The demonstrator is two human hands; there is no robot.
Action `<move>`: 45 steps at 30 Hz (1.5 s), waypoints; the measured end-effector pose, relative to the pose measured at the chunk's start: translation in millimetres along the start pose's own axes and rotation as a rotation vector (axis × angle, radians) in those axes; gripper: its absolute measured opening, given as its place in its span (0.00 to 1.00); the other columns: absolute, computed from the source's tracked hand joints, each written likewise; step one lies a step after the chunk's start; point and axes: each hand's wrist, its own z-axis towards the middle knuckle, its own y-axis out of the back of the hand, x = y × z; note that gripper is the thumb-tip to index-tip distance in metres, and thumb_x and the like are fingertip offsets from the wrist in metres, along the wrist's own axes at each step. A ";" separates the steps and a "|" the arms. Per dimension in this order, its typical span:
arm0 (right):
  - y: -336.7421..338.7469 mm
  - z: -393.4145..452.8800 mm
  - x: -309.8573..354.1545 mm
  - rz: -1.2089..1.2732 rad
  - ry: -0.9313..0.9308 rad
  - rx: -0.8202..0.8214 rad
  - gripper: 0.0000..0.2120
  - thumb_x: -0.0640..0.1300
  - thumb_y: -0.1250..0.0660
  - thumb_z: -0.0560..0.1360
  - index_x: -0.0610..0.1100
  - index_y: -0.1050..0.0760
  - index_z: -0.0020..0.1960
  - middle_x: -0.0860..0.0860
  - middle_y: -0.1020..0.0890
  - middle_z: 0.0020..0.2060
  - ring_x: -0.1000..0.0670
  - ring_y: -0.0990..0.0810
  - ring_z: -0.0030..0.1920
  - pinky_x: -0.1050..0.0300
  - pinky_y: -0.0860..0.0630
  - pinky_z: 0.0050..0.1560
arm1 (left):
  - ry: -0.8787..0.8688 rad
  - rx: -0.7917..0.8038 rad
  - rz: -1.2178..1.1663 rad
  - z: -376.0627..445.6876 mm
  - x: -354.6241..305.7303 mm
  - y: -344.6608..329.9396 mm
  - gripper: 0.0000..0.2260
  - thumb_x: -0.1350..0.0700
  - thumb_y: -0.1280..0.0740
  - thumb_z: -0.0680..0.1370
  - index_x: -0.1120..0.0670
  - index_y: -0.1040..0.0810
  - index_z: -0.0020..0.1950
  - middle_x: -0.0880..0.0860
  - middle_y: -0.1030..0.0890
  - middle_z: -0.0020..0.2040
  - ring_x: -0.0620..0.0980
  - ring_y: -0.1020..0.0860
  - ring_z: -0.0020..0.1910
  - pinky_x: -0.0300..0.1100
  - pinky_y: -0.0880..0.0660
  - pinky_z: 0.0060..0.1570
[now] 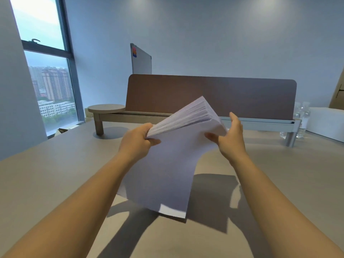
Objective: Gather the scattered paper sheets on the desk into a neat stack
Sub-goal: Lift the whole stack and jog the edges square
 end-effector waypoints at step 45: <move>39.1 -36.2 -43.8 0.402 -0.409 0.046 0.06 0.38 0.30 0.69 0.42 0.23 0.45 0.48 0.19 0.39 0.49 0.21 0.38 0.57 0.25 0.38 | 0.327 -0.033 -0.817 -24.3 37.1 -12.1 0.11 0.57 0.35 0.76 0.52 0.30 0.58 0.48 0.24 0.45 0.51 0.25 0.48 0.44 0.26 0.44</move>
